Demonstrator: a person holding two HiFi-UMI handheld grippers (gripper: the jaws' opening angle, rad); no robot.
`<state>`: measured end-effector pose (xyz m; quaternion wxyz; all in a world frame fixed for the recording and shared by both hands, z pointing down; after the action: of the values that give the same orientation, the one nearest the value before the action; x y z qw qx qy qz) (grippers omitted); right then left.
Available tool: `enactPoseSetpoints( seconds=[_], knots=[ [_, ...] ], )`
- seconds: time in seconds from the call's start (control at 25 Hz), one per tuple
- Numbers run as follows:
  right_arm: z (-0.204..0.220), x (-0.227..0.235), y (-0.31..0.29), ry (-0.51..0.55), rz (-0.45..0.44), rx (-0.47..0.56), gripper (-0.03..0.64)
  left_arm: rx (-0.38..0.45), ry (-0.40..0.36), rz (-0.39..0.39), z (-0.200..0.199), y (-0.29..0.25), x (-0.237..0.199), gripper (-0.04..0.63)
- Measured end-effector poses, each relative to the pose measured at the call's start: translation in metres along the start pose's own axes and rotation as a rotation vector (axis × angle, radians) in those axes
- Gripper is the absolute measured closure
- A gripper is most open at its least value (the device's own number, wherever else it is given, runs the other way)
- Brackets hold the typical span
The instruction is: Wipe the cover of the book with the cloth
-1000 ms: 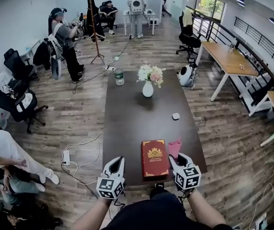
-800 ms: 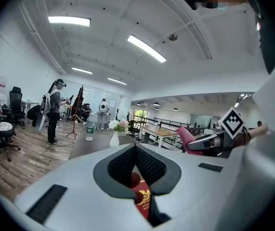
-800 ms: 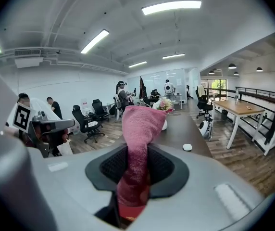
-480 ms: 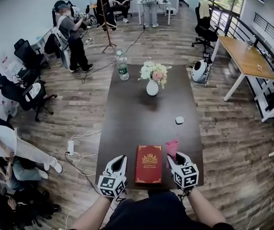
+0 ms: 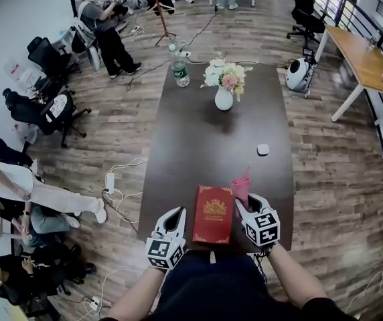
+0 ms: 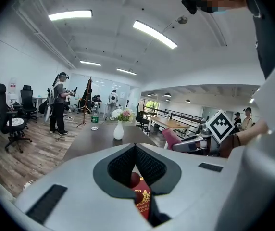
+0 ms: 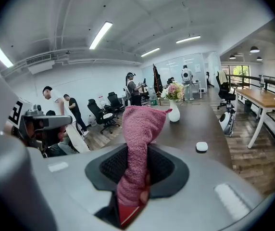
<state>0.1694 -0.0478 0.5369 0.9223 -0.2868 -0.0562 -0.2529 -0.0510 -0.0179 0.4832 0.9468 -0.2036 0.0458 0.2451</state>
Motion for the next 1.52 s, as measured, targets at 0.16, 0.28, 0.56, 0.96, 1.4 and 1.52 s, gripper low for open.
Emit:
enactPoseSetpoints(
  seconds=[0.16, 0.28, 0.56, 0.96, 1.4, 1.52],
  knots=[
    [0.007, -0.007, -0.007, 0.0, 0.025, -0.01, 0.502, -0.017, 0.002, 0.035, 0.01, -0.009, -0.005, 0.6],
    [0.01, -0.01, -0.004, -0.004, 0.07, -0.014, 0.502, -0.037, 0.006, 0.081, 0.021, -0.02, -0.008, 0.6],
    [0.018, -0.016, 0.014, -0.024, 0.187, -0.008, 0.502, -0.069, -0.049, 0.241, 0.04, -0.031, -0.002, 0.6],
    [0.041, -0.024, 0.01, -0.033, 0.233, -0.029, 0.502, -0.116, -0.094, 0.315, 0.072, -0.029, -0.002, 0.6],
    [0.068, -0.029, -0.046, 0.041, 0.104, -0.108, 0.502, -0.3, -0.124, 0.332, 0.16, -0.032, 0.006, 0.6],
    [0.069, -0.032, -0.071, 0.108, 0.066, -0.143, 0.502, -0.341, -0.114, 0.351, 0.181, -0.035, 0.007, 0.6]
  ],
)
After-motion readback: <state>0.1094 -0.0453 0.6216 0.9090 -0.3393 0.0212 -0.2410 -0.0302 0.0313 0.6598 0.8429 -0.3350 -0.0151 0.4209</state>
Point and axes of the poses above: the fingertips, and each gripper's own axes: y backward along the fingers, x to its right, z out of its underside, the point moved 3 cm from there along y, backward along the fingers, and after that the axes turned 1 degree about -z, right-handed, at the moved point
